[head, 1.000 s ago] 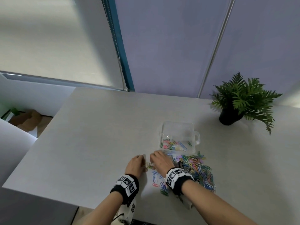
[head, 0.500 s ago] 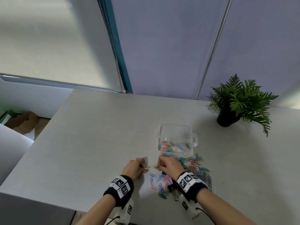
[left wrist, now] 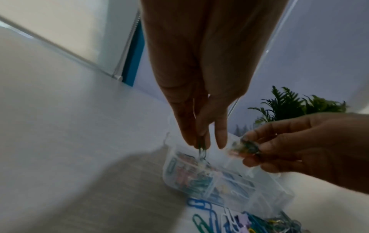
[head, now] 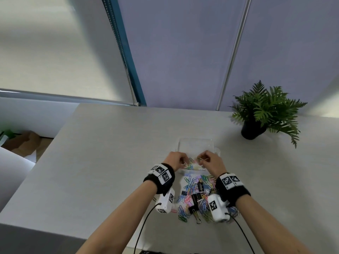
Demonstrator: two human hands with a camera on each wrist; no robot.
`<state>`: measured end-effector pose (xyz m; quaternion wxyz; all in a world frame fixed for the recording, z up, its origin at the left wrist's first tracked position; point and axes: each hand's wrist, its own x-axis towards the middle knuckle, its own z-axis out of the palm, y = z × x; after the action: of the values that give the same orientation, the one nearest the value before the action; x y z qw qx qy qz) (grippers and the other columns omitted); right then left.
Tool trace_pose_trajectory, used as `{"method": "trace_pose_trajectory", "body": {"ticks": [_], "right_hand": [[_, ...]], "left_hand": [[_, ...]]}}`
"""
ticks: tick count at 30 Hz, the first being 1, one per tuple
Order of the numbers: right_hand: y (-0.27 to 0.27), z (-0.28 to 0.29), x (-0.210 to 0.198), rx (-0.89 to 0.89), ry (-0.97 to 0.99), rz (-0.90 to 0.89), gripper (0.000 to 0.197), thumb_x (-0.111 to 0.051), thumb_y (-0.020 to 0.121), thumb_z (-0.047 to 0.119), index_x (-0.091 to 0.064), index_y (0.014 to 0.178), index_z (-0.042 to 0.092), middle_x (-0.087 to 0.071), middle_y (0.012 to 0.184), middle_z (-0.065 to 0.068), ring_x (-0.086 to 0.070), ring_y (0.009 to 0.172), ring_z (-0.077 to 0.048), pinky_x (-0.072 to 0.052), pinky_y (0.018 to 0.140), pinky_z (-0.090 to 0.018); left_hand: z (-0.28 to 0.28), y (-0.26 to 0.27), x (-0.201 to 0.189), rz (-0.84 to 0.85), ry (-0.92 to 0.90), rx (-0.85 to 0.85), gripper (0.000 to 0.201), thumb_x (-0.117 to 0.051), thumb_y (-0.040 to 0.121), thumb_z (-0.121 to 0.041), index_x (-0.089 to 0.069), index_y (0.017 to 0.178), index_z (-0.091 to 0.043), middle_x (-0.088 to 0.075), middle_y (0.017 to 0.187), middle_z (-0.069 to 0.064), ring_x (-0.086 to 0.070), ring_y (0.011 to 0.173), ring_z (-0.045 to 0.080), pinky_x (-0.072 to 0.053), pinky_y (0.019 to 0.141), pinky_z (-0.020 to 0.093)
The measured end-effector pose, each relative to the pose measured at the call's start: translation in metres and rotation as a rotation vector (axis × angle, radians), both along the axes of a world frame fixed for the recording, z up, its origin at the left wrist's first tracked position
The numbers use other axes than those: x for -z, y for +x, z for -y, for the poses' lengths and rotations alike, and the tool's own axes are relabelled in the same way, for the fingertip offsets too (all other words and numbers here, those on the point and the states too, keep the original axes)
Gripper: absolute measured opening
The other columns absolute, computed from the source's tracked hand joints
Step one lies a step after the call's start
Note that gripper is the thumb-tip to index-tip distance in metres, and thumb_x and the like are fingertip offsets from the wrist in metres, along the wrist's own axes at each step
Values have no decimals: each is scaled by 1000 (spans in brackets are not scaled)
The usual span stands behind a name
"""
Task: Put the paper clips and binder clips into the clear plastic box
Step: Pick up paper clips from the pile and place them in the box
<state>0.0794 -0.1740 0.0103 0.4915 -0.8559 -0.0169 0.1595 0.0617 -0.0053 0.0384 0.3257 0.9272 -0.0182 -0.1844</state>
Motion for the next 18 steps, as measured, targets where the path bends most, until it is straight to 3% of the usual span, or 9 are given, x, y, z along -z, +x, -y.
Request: {"method": "trace_pose_trajectory", "body": {"ticks": [2,4,8,12,16,18], "right_hand": [[-2,-1,-1,-131,-202,90,17,-52,85,0,-62,98,5,-65,100,-9,-58,93,-20,-45,84,-24],[-14,-1,-6,-259,-361,235,22,-48,87,1,-61,103,8,-61,108,-7,-53,103,-20,-42,93,-28],[-55,-9,-7,-580,-409,418,27,-47,89,0,-60,110,13,-58,117,-2,-48,114,-16,-37,105,-31],[-87,-26,11,-913,-562,342,40,-55,87,16,-46,125,8,-48,128,-8,-40,121,-22,-39,101,-35],[-102,-49,28,-882,-644,316,73,-65,76,43,-35,129,3,-40,129,-13,-33,124,-27,-34,103,-38],[-106,-58,33,-849,-674,345,79,-69,71,46,-33,129,3,-39,128,-13,-31,125,-29,-30,107,-39]], "left_hand": [[-3,-3,-4,47,54,110,40,-45,82,13,-66,110,-7,-63,121,10,-56,116,22,-37,104,26],[-13,-13,-1,113,69,143,48,-40,81,16,-66,111,-11,-62,125,8,-54,120,20,-34,110,31],[-46,-58,22,50,178,-7,38,-46,88,2,-57,119,-18,-58,124,8,-56,112,21,-42,102,30],[-70,-113,42,-187,356,-56,64,-54,83,-4,-27,138,-21,-38,128,11,-44,119,29,-43,100,40],[-68,-132,48,-175,349,-81,79,-63,77,-8,-20,142,-24,-32,125,10,-37,118,27,-43,99,39],[-61,-128,48,-188,285,-96,91,-74,67,-15,-22,141,-22,-31,125,10,-36,117,27,-41,99,37]]}}
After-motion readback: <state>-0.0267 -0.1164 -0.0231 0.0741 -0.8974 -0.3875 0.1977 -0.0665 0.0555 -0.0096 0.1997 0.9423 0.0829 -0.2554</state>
